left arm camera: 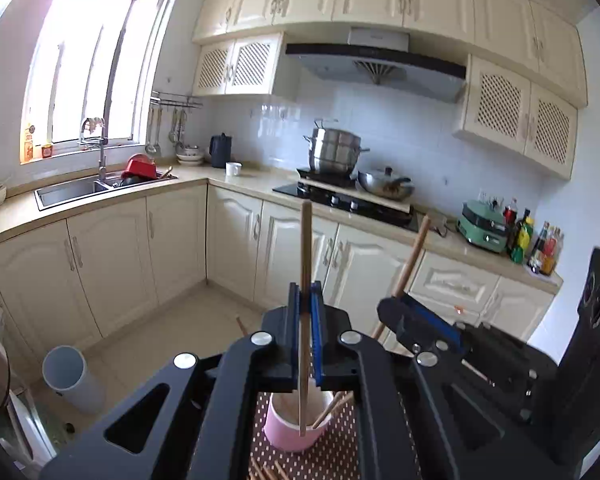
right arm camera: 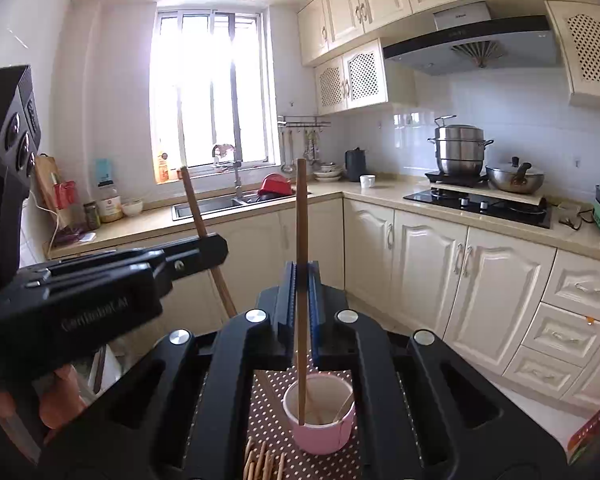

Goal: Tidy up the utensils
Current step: 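Carry the chopstick over the pink cup and release it with the right gripper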

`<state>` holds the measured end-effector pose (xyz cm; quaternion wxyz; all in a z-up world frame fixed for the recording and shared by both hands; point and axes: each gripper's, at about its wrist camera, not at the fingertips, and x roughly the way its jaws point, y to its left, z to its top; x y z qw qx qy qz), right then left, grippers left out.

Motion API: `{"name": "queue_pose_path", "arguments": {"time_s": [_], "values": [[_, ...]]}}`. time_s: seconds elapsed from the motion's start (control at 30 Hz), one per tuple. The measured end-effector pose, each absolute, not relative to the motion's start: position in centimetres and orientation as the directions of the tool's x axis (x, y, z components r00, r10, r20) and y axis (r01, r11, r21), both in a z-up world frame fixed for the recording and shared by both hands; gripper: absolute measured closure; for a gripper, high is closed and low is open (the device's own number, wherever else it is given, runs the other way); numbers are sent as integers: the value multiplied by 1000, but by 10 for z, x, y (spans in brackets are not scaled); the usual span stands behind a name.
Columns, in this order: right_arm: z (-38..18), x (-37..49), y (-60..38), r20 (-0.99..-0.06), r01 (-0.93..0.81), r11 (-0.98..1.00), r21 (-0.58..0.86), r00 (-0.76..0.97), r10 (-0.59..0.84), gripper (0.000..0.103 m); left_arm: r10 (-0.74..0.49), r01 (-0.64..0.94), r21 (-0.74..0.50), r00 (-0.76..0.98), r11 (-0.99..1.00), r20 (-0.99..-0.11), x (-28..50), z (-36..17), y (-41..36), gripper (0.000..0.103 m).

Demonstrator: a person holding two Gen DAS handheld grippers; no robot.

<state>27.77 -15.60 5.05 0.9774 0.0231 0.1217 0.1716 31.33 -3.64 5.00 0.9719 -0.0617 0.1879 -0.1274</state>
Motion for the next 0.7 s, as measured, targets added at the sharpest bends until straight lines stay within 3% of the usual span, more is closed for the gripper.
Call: {"name": "queue_pose_path", "arguments": {"time_s": [0.13, 0.7], "values": [[44, 288, -158, -230, -318, 944, 91, 915, 330, 97, -272, 222, -188, 909, 957, -314, 321, 49, -34, 97], [-2, 299, -153, -341, -317, 947, 61, 885, 318, 97, -245, 215, -118, 862, 970, -443, 342, -14, -42, 97]]}}
